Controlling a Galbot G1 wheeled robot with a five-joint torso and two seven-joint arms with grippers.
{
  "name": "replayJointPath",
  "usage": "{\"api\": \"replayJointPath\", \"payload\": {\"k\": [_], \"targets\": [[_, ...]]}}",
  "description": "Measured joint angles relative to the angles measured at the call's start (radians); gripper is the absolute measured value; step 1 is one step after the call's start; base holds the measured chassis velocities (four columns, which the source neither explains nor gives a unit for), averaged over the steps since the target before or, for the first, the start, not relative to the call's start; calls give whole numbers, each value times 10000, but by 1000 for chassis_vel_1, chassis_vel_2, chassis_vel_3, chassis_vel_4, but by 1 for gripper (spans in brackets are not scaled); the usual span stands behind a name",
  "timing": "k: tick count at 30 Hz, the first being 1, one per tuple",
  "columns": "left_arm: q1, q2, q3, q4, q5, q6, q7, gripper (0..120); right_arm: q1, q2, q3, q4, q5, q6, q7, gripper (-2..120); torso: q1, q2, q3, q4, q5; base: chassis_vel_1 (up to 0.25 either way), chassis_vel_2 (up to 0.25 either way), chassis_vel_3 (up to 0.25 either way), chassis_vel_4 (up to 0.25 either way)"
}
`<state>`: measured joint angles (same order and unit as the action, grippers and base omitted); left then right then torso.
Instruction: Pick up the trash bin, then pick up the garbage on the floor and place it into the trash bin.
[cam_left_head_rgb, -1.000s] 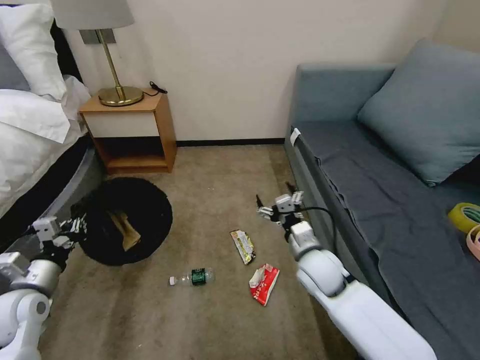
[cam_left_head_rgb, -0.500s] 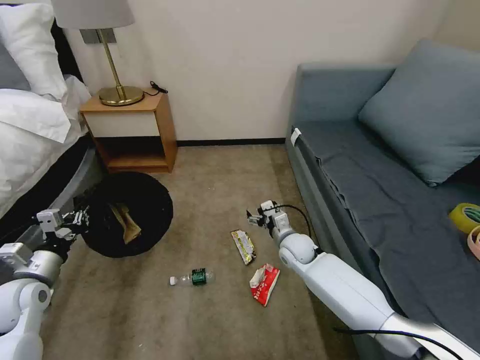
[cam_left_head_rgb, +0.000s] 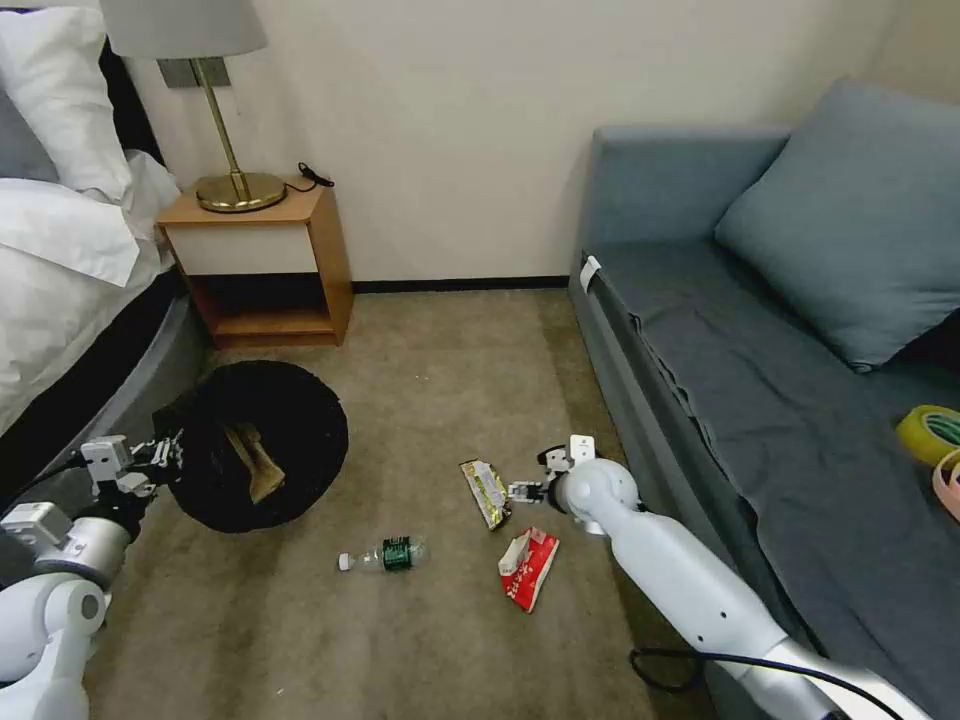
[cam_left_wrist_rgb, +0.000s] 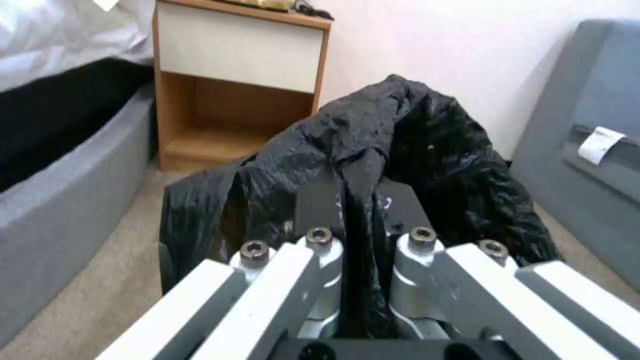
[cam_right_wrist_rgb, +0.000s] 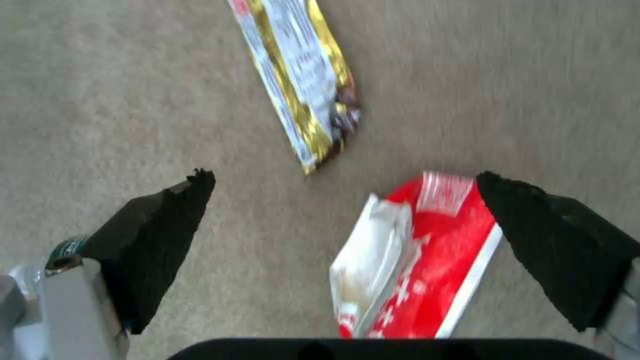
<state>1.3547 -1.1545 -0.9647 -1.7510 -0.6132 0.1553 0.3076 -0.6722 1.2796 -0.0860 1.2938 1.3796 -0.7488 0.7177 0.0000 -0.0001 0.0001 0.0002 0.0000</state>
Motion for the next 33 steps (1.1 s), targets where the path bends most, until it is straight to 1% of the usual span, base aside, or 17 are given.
{"api": "replayJointPath", "payload": {"k": [4,10,13,18,21,33], "targets": [[87,-82,11,108,74,-61,9,4,-378,311,256,-155,-46,13,332,100,0,0,0,-2,-1,0,0,0,0],[165,-135,-1,203,83,-116,33,4,-718,521,280,-382,-581,47,244,100,0,0,0,-2,-1,0,0,0,0],[241,-136,-106,282,67,-177,103,4,-832,646,201,-713,-1143,72,81,100,0,0,0,-2,0,0,0,0,0],[315,-134,-211,374,43,-230,171,4,-874,694,174,-854,-1392,91,-31,100,0,1,-1,-1,-1,0,0,0,0],[345,-139,-279,442,32,-258,190,4,-904,710,75,-1015,-1781,100,-220,100,0,0,-1,-1,-1,0,0,0,0],[245,-189,-330,482,56,-261,182,4,-936,1050,-113,-1775,-2842,146,-863,100,0,0,-1,-2,-1,0,0,0,0]]}}
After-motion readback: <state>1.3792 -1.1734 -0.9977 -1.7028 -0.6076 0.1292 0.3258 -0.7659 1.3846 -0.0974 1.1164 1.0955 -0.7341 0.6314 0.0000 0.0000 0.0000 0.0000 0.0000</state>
